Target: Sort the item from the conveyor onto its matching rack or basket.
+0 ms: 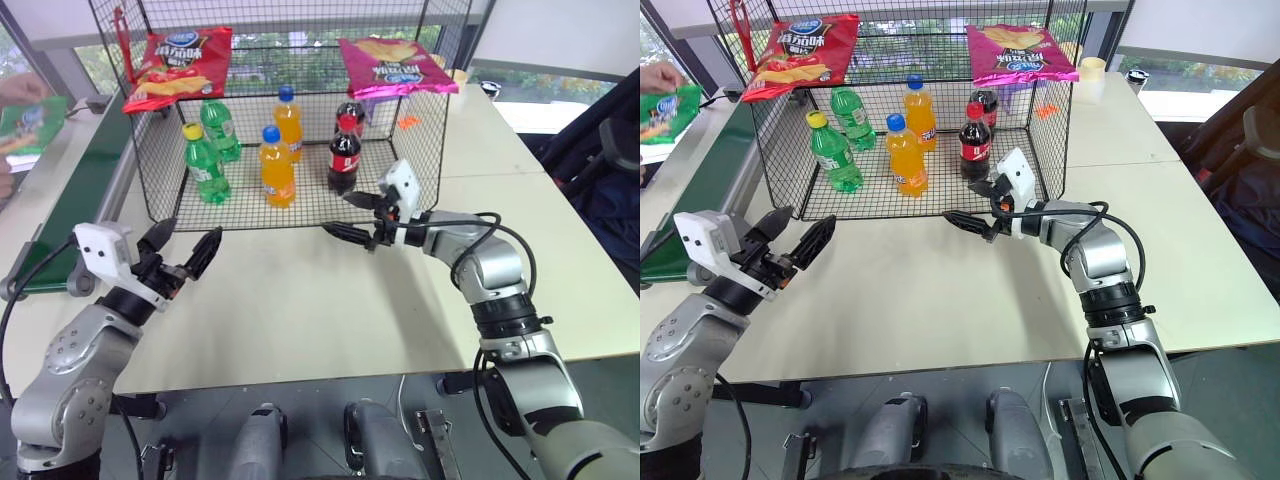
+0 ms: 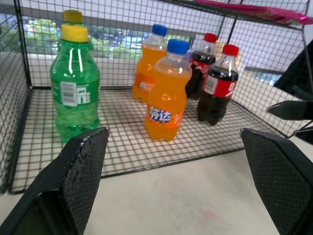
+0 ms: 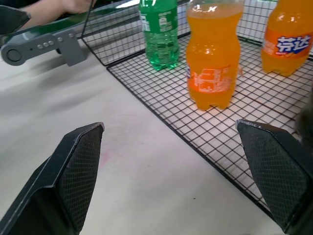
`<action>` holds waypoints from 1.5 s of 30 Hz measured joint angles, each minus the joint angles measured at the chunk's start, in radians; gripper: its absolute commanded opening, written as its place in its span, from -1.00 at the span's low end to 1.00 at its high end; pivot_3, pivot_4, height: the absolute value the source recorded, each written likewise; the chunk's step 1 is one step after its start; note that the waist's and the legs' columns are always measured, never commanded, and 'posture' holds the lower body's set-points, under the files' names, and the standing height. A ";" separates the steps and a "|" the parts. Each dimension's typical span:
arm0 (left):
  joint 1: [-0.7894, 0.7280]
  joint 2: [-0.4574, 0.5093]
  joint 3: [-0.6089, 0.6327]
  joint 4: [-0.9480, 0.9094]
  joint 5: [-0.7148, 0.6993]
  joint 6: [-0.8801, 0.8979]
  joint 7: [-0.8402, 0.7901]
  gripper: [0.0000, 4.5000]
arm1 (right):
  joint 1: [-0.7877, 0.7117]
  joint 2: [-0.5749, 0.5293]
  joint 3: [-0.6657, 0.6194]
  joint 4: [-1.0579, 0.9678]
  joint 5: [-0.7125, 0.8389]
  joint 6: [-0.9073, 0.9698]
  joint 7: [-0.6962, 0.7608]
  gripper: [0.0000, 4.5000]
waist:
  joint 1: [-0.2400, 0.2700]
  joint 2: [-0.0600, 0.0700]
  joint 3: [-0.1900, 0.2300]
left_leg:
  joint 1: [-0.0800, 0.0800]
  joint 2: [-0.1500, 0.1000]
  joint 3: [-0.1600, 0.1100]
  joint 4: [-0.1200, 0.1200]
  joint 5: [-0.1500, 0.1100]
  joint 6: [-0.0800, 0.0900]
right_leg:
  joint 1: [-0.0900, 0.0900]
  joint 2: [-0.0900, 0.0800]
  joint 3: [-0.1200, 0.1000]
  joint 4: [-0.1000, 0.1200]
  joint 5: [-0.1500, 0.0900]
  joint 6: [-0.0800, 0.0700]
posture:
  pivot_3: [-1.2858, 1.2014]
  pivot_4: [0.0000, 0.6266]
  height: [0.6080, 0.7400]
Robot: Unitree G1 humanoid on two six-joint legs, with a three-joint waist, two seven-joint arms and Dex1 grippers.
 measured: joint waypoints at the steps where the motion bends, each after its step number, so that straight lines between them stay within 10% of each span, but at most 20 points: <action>1: 0.003 0.002 0.000 0.000 0.006 0.000 0.000 1.00 | 0.000 0.000 0.000 0.000 0.000 0.001 0.001 0.98 | 0.000 0.000 0.000 | 0.000 0.000 0.000 0.000 0.000 0.000 | 0.000 0.000 0.000 0.000 0.000 0.000 | 0.03 -0.52 1.00; 13: 0.063 0.075 0.049 -0.055 0.134 -0.016 0.025 1.00 | 0.000 0.001 0.001 -0.005 0.000 0.023 0.010 0.98 | -0.002 0.000 0.000 | 0.000 0.000 0.000 -0.001 0.000 0.000 | 0.000 0.000 0.000 0.000 0.000 0.000 | 0.03 -0.52 1.00; 24: 0.306 0.346 0.231 -0.031 0.701 -0.202 0.013 1.00 | -0.001 0.044 0.033 -0.001 0.000 0.019 0.032 0.98 | -0.004 0.001 0.001 | -0.001 0.001 0.001 -0.004 0.000 0.000 | -0.003 -0.001 0.000 -0.002 -0.002 -0.003 | 0.03 -0.52 1.00; 45: 0.558 0.197 0.457 0.368 1.265 -0.708 0.282 1.00 | -0.071 0.044 0.108 -0.064 0.074 0.133 0.191 0.98 | 0.000 0.000 0.000 | -0.007 0.002 0.001 -0.003 0.000 0.000 | -0.006 -0.003 -0.002 -0.006 -0.001 -0.003 | 0.03 -0.52 1.00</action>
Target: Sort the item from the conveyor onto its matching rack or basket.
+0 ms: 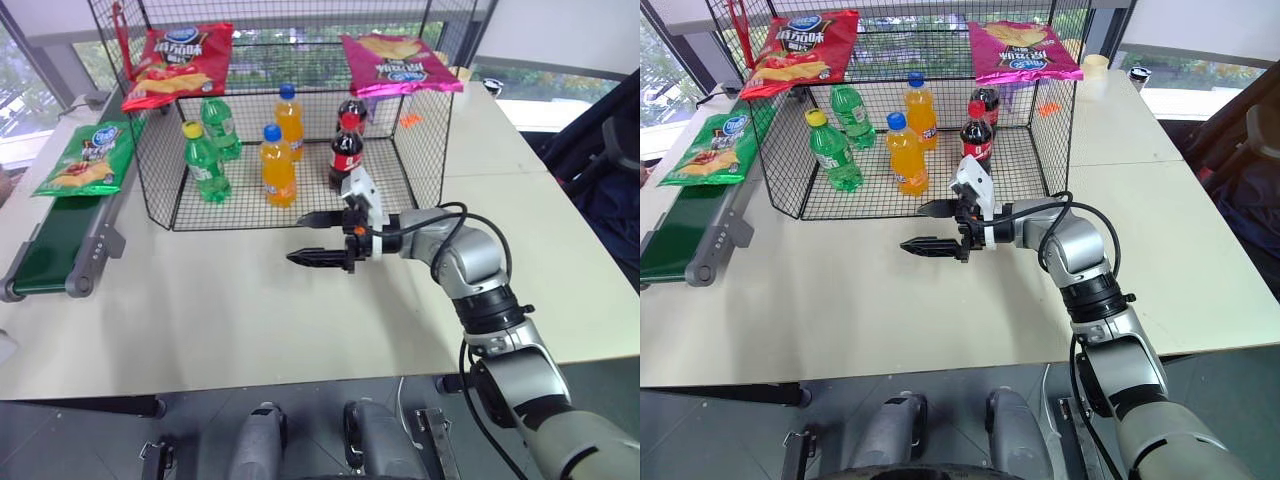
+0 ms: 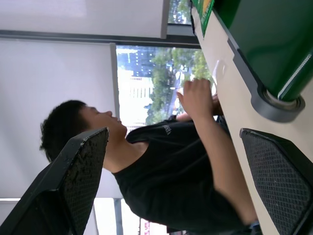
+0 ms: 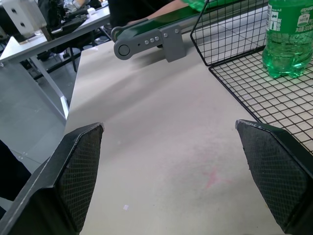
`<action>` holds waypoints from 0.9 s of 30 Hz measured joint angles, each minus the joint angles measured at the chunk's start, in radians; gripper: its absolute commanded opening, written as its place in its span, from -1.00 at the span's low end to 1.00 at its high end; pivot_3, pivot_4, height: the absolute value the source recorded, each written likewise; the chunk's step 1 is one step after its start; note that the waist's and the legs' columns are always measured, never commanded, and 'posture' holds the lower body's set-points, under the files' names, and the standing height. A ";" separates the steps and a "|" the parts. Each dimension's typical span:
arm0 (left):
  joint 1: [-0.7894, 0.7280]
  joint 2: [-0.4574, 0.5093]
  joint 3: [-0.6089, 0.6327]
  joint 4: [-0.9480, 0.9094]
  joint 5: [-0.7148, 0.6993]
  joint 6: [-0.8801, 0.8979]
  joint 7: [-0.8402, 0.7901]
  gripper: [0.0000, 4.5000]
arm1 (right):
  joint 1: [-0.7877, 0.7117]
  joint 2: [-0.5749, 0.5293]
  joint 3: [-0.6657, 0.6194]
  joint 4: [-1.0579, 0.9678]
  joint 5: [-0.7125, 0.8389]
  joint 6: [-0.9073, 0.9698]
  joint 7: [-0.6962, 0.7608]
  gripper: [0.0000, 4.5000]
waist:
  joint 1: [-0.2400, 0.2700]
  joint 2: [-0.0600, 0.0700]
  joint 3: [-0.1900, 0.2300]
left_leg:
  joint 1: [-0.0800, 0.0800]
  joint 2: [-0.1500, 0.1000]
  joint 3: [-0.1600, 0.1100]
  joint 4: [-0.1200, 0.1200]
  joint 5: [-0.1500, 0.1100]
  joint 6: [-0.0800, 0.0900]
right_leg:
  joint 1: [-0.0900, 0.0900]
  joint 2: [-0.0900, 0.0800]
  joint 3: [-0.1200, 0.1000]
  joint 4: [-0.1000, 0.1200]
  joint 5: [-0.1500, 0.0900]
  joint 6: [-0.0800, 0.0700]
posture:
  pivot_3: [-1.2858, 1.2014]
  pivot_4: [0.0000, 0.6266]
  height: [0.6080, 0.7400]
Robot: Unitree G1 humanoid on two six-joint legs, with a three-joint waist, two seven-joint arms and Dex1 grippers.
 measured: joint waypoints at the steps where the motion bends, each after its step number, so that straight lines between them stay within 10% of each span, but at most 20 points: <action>1: -0.008 0.000 -0.011 0.016 0.009 -0.011 0.015 1.00 | 0.000 0.000 0.000 0.000 -0.001 -0.004 -0.002 0.98 | 0.000 0.000 0.000 | 0.000 0.000 0.000 0.000 0.000 0.000 | 0.000 0.000 0.000 0.000 0.000 0.000 | 0.03 -0.52 1.00; 27: -0.078 0.046 -0.161 0.221 0.083 -0.140 0.147 1.00 | 0.000 -0.004 -0.001 -0.001 -0.008 -0.017 -0.046 0.98 | -0.003 -0.001 -0.001 | 0.000 0.000 0.000 0.001 0.000 0.000 | 0.000 0.000 0.000 0.002 0.001 0.000 | 0.03 -0.52 1.00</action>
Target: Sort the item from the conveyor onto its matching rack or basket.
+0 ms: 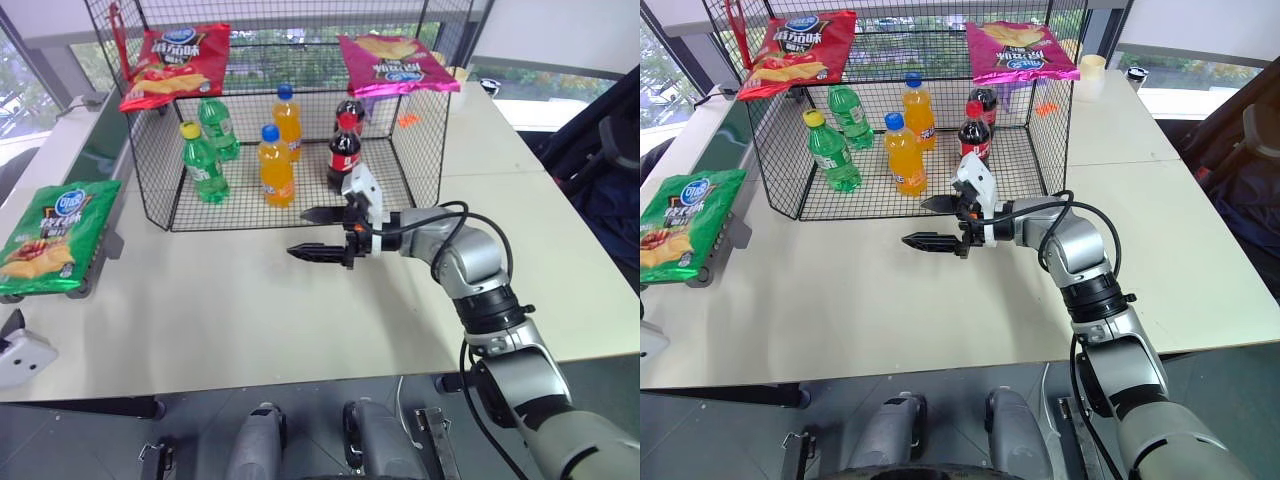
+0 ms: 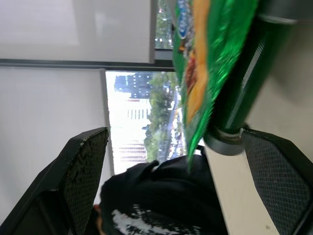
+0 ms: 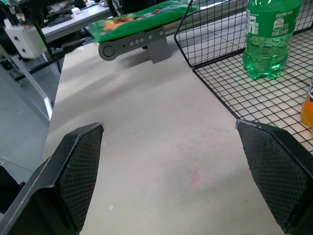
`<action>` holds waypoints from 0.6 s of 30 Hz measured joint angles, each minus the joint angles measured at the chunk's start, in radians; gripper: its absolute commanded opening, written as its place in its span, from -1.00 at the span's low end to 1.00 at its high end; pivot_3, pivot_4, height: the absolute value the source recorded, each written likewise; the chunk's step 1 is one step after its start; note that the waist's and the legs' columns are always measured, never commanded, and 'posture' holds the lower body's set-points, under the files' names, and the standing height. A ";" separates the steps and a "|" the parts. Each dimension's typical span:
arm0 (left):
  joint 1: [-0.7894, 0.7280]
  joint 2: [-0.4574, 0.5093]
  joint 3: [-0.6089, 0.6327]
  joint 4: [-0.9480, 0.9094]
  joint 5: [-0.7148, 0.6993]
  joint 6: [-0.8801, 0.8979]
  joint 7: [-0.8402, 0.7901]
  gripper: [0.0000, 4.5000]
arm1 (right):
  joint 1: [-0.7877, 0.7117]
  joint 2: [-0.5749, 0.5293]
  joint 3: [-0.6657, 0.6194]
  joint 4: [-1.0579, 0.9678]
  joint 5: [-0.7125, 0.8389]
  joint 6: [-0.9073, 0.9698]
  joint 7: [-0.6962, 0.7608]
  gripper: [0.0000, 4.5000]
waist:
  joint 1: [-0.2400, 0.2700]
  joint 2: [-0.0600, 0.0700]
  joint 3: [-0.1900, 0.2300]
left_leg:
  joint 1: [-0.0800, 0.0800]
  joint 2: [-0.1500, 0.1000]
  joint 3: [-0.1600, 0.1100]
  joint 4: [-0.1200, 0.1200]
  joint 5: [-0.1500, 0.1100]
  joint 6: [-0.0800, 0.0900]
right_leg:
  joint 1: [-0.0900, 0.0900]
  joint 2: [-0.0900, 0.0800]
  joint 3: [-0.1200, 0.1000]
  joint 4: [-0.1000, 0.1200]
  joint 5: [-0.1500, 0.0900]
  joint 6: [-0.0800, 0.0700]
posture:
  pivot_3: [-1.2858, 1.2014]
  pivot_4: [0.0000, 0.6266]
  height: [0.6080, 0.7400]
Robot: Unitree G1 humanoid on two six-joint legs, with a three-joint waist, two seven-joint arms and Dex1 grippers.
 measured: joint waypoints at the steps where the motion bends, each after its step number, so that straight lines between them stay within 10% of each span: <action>1: -0.004 0.008 -0.008 0.013 0.000 -0.005 0.003 1.00 | 0.000 0.000 0.000 0.000 0.000 0.000 0.000 0.98 | 0.000 0.000 0.000 | 0.000 0.000 0.000 0.000 0.000 0.000 | 0.000 0.000 0.000 0.000 0.000 0.000 | 0.03 -0.52 1.00; 7: -0.058 0.060 -0.048 0.108 0.001 -0.032 0.042 0.88 | 0.000 -0.001 0.000 0.000 0.000 0.000 -0.007 1.00 | 0.001 0.000 0.000 | 0.001 0.000 0.000 0.001 0.000 0.000 | 0.000 0.000 0.000 0.003 0.000 0.000 | 0.03 -0.52 1.00; 16: -0.079 0.091 -0.085 0.172 -0.004 -0.077 0.065 -0.93 | 0.000 -0.001 0.000 0.000 -0.005 0.000 -0.016 1.00 | -0.001 0.000 0.000 | 0.002 0.000 0.000 0.001 0.000 0.000 | 0.000 0.000 0.000 0.005 0.001 0.002 | 0.03 -0.52 1.00; 18: -0.056 0.089 -0.086 0.168 -0.016 -0.079 0.065 -0.97 | 0.000 -0.002 -0.001 0.000 -0.009 0.000 -0.020 1.00 | -0.002 0.000 0.000 | 0.002 0.000 0.000 0.001 0.000 0.000 | 0.000 0.000 0.000 0.005 0.001 0.002 | 0.03 -0.52 1.00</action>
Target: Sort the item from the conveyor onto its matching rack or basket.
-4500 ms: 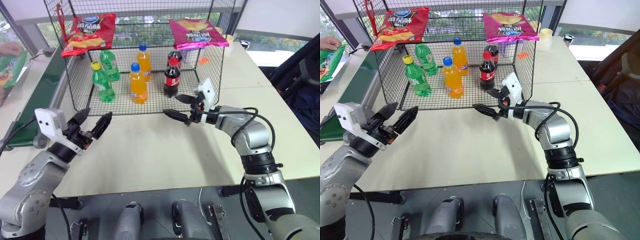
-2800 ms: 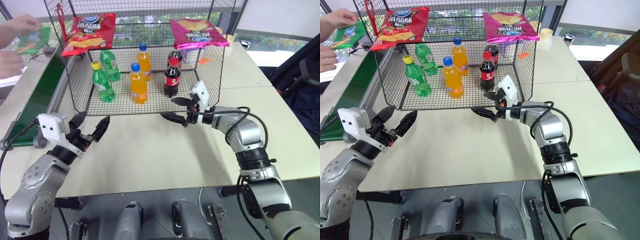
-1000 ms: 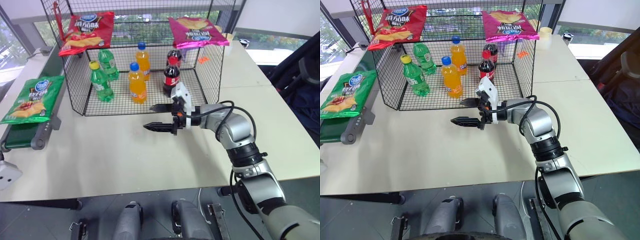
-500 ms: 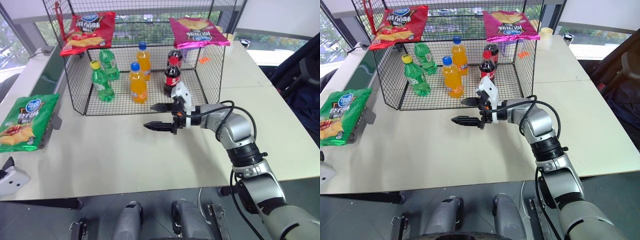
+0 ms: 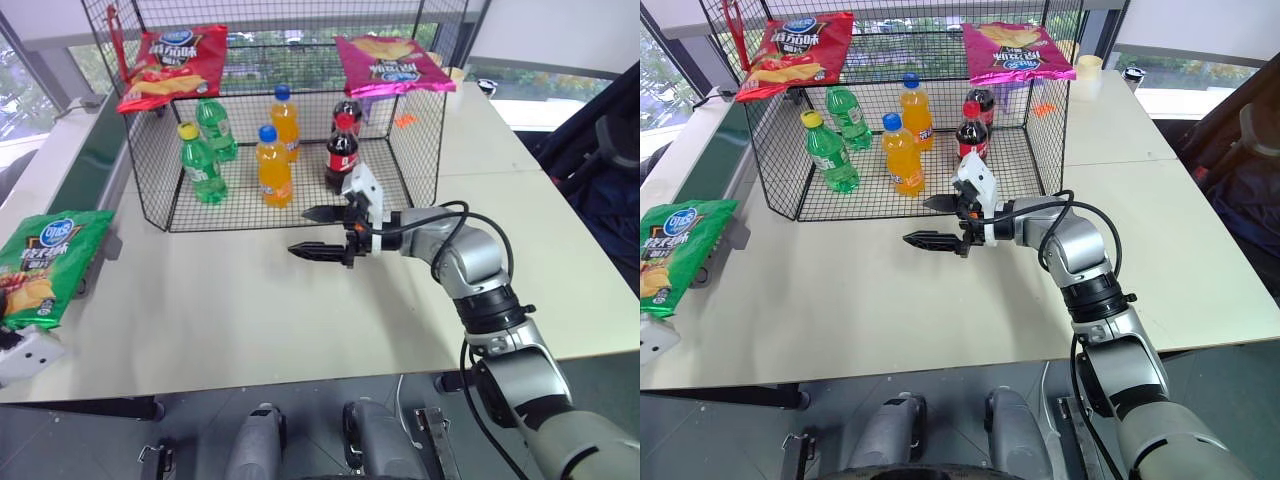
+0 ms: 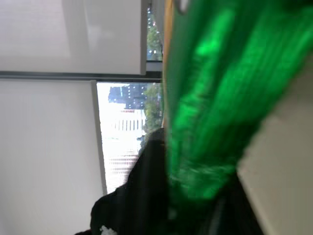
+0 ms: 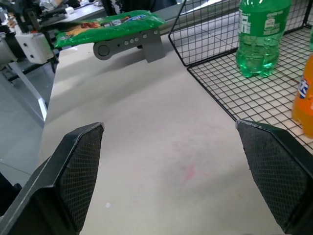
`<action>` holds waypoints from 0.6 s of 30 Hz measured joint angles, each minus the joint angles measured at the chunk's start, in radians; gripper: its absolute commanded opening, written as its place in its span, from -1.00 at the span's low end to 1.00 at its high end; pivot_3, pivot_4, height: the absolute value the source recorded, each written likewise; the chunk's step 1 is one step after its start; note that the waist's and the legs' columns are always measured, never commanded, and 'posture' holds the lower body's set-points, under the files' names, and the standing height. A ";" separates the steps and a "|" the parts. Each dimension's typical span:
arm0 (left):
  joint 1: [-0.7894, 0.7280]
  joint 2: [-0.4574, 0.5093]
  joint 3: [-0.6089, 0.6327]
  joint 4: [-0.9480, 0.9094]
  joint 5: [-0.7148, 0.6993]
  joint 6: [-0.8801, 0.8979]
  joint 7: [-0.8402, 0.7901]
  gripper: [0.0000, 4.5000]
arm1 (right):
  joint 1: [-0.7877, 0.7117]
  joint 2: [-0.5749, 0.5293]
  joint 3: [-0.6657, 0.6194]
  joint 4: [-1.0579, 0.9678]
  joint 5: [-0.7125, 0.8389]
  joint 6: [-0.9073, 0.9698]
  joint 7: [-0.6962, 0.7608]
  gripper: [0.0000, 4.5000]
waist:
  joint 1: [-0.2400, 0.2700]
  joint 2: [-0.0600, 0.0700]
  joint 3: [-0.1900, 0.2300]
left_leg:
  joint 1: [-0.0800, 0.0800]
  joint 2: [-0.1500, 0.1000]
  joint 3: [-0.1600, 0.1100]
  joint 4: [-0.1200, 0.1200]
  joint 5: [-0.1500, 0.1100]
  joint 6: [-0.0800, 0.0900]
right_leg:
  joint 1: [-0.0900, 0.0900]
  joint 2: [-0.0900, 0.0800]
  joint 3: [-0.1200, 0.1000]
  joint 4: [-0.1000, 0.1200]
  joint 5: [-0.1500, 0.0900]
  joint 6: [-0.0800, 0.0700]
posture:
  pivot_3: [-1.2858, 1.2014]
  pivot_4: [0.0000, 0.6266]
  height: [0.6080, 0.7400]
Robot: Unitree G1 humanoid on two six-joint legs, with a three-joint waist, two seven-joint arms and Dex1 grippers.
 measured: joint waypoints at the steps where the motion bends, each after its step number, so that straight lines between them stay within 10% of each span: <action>1: 0.011 -0.002 0.000 -0.003 -0.006 0.000 0.000 -0.97 | 0.000 0.000 0.000 0.000 0.000 0.000 0.000 1.00 | 0.000 0.000 0.000 | 0.000 0.000 0.000 0.000 0.000 0.000 | 0.000 0.000 0.000 0.000 0.000 0.000 | 0.03 -0.52 1.00; 9: 0.092 -0.037 0.068 -0.113 -0.115 0.003 -0.053 -0.97 | 0.000 0.001 0.000 0.002 -0.002 -0.008 -0.001 1.00 | 0.004 -0.001 0.000 | 0.000 0.001 0.000 0.001 0.000 0.000 | 0.000 -0.001 0.000 0.000 -0.002 -0.003 | 0.03 -0.52 1.00; 18: 0.062 0.068 0.348 -0.290 -0.932 0.175 -0.574 -0.97 | -0.033 0.017 0.003 0.053 -0.018 -0.053 0.013 1.00 | 0.000 0.000 0.000 | 0.000 0.000 0.000 0.001 0.000 0.000 | 0.000 0.000 0.000 0.000 -0.001 -0.003 | 0.03 -0.52 1.00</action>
